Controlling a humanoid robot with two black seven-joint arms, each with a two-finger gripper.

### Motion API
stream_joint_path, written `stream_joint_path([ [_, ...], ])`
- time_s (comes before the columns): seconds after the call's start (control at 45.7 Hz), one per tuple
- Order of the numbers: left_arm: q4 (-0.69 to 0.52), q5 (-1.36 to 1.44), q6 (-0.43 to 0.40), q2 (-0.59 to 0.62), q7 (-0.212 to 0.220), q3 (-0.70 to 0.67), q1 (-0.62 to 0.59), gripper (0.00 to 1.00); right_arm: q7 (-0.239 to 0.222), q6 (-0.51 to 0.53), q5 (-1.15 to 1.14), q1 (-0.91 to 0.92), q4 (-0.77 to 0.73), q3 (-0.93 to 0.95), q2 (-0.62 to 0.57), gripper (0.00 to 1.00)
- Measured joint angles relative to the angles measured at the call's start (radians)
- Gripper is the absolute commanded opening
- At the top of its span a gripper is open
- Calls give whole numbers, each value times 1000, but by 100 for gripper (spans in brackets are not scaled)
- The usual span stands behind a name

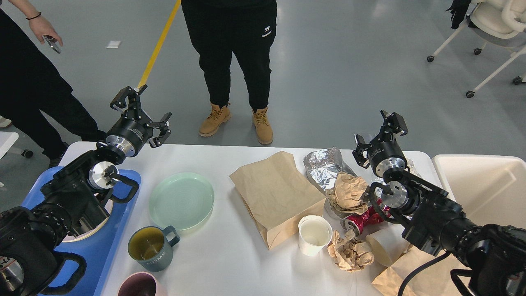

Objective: Tidy desktop
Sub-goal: 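Lift the left gripper up away from the blue tray, then lower the left gripper onto the teal mug handle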

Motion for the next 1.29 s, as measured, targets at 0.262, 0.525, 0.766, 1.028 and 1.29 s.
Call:
stream_joint_path([
  [0.262,4,3,-14,70,5,355,-82,96,0,0,0,0,0,0,0,100],
  [0.525,1,6,-16,145,44,918,-191,96,0,0,0,0,0,0,0,100],
  [0.766,-7,11,-39,152,55,1379,-346,96,0,0,0,0,0,0,0,100],
  [1.028,-72,29,-414,145,240,1646,-508,96,0,0,0,0,0,0,0,100],
  [1.29,-309,30,-446,51,262,1849,-647,96,0,0,0,0,0,0,0,100],
])
